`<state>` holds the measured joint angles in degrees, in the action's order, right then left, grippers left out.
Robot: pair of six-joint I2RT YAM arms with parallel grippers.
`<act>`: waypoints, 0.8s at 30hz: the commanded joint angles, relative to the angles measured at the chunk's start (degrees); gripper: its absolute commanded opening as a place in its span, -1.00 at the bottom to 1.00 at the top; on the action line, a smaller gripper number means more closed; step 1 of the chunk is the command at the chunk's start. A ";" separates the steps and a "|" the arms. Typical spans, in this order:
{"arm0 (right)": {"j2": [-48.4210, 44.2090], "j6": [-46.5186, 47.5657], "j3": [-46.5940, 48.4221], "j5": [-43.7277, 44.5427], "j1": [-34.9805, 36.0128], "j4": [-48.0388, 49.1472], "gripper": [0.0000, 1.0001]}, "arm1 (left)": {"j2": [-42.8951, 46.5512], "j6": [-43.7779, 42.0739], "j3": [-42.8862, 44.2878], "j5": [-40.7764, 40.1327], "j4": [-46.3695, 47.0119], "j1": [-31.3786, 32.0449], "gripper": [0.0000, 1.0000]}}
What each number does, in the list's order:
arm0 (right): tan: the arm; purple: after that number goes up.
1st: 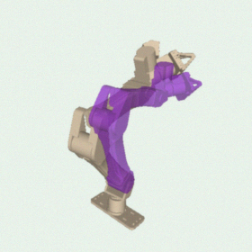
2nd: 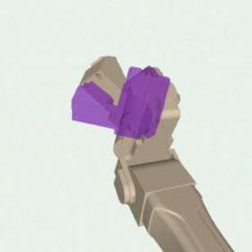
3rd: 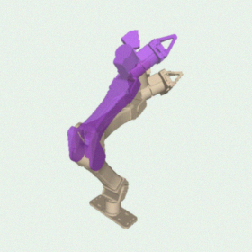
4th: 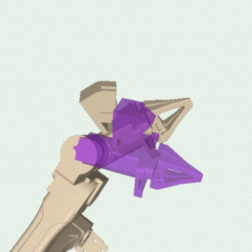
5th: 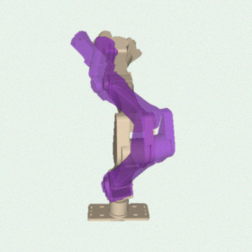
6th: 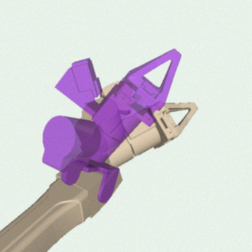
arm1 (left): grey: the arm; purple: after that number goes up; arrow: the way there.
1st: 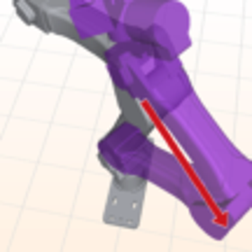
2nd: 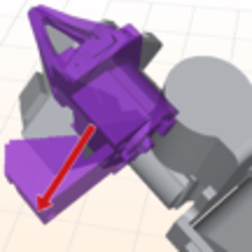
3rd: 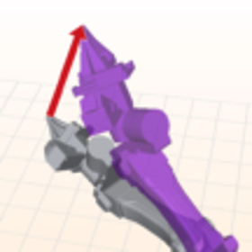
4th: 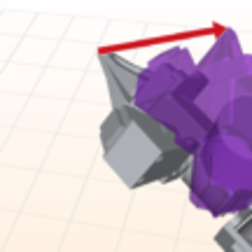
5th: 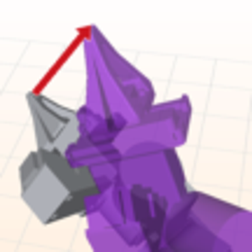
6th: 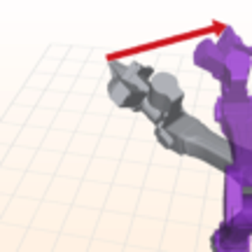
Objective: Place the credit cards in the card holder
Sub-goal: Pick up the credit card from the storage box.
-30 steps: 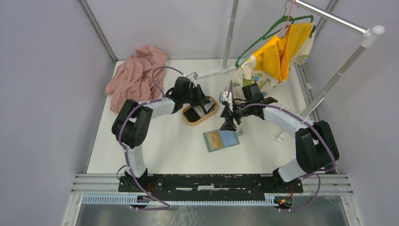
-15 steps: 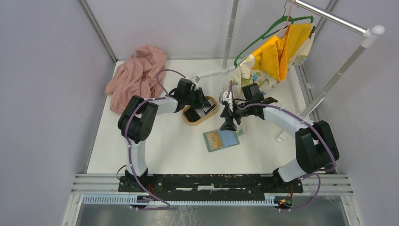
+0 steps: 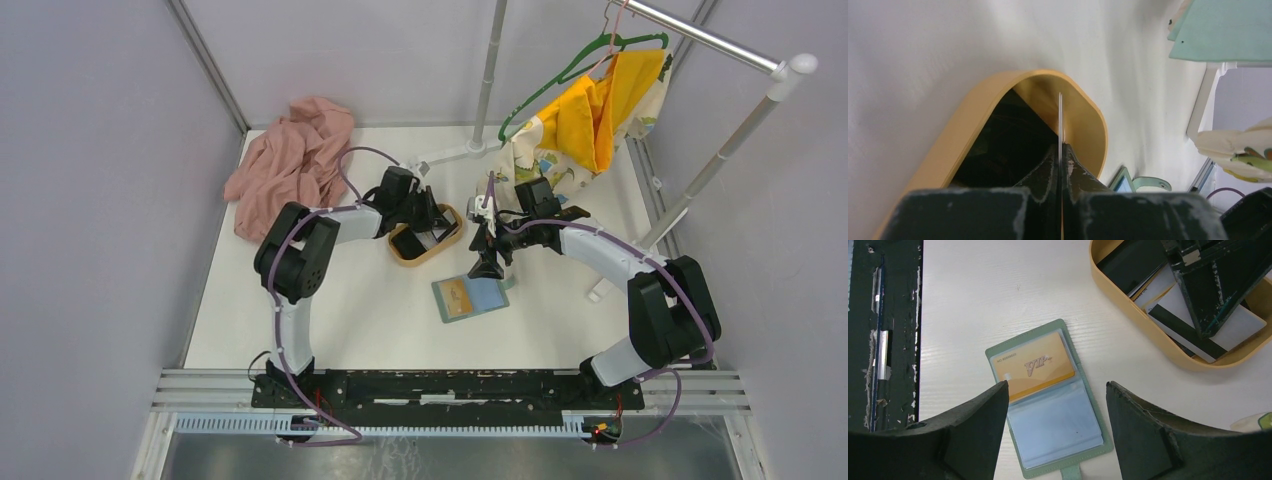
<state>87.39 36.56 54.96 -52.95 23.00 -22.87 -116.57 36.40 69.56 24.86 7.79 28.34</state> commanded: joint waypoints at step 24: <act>0.06 1.08 2.43 -2.16 -0.60 0.00 0.54 | 5.00 5.52 -6.98 5.19 10.23 -3.63 -0.47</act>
<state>87.39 36.58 55.05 -53.47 22.70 -23.27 -111.77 40.29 62.65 28.67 15.14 24.62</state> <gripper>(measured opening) 0.768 0.262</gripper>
